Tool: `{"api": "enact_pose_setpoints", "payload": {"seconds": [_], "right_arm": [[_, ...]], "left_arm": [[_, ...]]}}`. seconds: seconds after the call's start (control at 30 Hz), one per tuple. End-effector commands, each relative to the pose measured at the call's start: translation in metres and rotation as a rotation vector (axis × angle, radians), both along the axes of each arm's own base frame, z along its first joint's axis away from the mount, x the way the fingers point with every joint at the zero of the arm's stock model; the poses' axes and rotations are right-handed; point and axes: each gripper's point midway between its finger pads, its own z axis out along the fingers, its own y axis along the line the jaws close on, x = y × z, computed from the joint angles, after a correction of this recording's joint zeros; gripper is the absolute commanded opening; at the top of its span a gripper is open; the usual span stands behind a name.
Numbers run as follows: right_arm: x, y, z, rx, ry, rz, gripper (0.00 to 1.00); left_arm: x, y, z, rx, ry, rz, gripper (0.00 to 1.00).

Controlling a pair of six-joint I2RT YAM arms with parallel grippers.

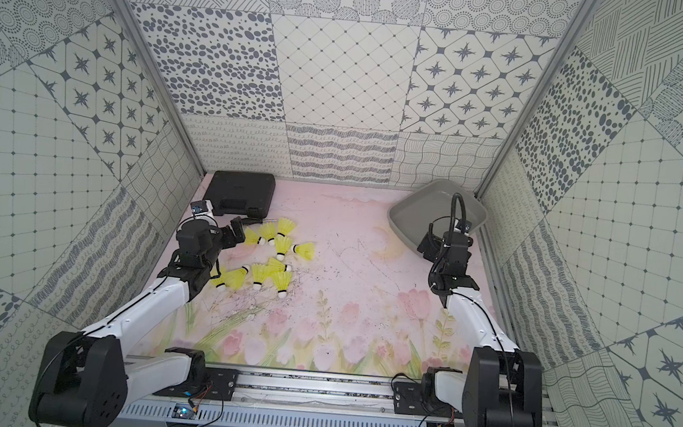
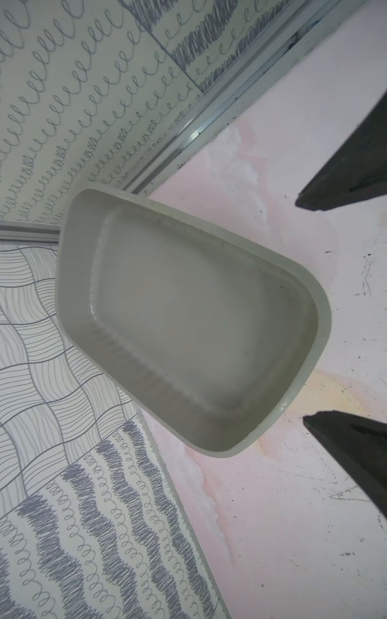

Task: Put the shuttlecocks into the storage box
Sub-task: Move the storage box to the center of the board.

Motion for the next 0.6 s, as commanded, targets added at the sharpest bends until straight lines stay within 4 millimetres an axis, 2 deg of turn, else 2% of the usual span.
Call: {"api": "enact_pose_setpoints", "payload": {"seconds": [0.0,0.2,0.57], "right_arm": [[-0.005,0.007,-0.025,0.142,0.165,-0.002,0.93],[-0.003,-0.008,-0.042,0.193,0.289,-0.090,0.84],[0.008,-0.026,-0.067,0.176,0.408,-0.168,0.71]], "left_arm": [[-0.039,-0.014,-0.033,-0.177,0.281,-0.008,1.00],[-0.052,-0.022,-0.021,-0.250,0.278,-0.031,1.00],[-0.054,-0.029,-0.026,-0.271,0.320,-0.059,1.00]]}}
